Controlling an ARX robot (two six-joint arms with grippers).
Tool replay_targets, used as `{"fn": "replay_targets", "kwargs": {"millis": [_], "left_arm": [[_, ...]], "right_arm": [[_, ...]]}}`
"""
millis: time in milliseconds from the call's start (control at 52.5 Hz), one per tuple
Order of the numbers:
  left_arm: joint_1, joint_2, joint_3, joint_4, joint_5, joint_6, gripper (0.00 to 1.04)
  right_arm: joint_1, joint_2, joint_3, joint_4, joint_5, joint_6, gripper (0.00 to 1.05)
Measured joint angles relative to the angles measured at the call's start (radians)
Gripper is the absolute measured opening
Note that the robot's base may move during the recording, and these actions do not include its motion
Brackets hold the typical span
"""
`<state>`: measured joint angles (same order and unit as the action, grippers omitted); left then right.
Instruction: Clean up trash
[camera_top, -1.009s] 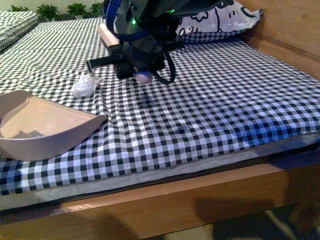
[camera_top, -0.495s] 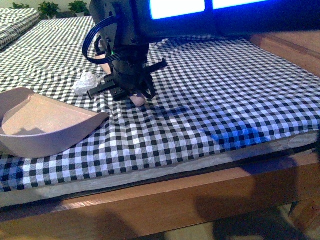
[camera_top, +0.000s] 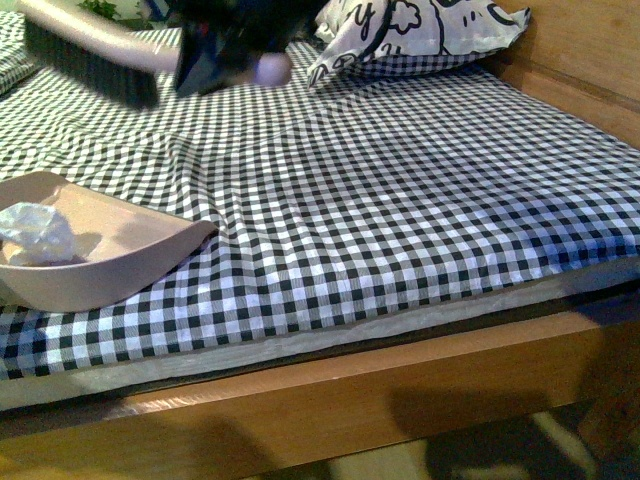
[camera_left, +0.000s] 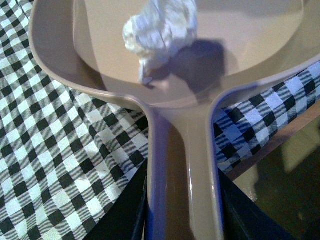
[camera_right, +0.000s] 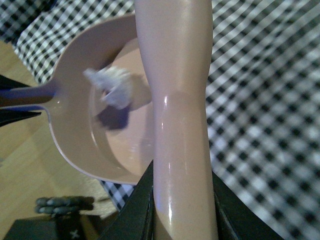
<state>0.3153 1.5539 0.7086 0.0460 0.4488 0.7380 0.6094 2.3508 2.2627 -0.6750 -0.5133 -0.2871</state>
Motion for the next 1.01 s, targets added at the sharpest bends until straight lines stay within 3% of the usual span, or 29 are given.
{"fn": "replay_targets", "kwargs": {"millis": [152, 286, 419, 514, 628, 781, 1009], "left_arm": [[0.0, 0.0, 0.0, 0.0, 0.0, 0.0, 0.28], [0.0, 0.0, 0.0, 0.0, 0.0, 0.0, 0.28], [0.0, 0.0, 0.0, 0.0, 0.001, 0.0, 0.28], [0.008, 0.006, -0.066, 0.277, 0.129, -0.134, 0.28], [0.001, -0.009, -0.073, 0.461, 0.086, -0.309, 0.28], [-0.005, -0.065, -0.072, 0.494, -0.021, -0.454, 0.28], [-0.015, -0.201, -0.066, 0.477, -0.197, -0.568, 0.27]], "right_arm": [[-0.108, -0.146, -0.161, 0.154, 0.143, -0.025, 0.2], [-0.174, -0.202, -0.338, 0.307, 0.276, 0.047, 0.2], [-0.233, -0.304, -0.508, 0.416, 0.288, 0.132, 0.2], [-0.303, -0.447, -0.661, 0.491, 0.261, 0.2, 0.2], [-0.382, -0.616, -0.806, 0.538, 0.224, 0.258, 0.2], [-0.483, -0.831, -0.97, 0.546, 0.163, 0.325, 0.2], [-0.616, -1.131, -1.14, 0.521, -0.005, 0.431, 0.2]]}}
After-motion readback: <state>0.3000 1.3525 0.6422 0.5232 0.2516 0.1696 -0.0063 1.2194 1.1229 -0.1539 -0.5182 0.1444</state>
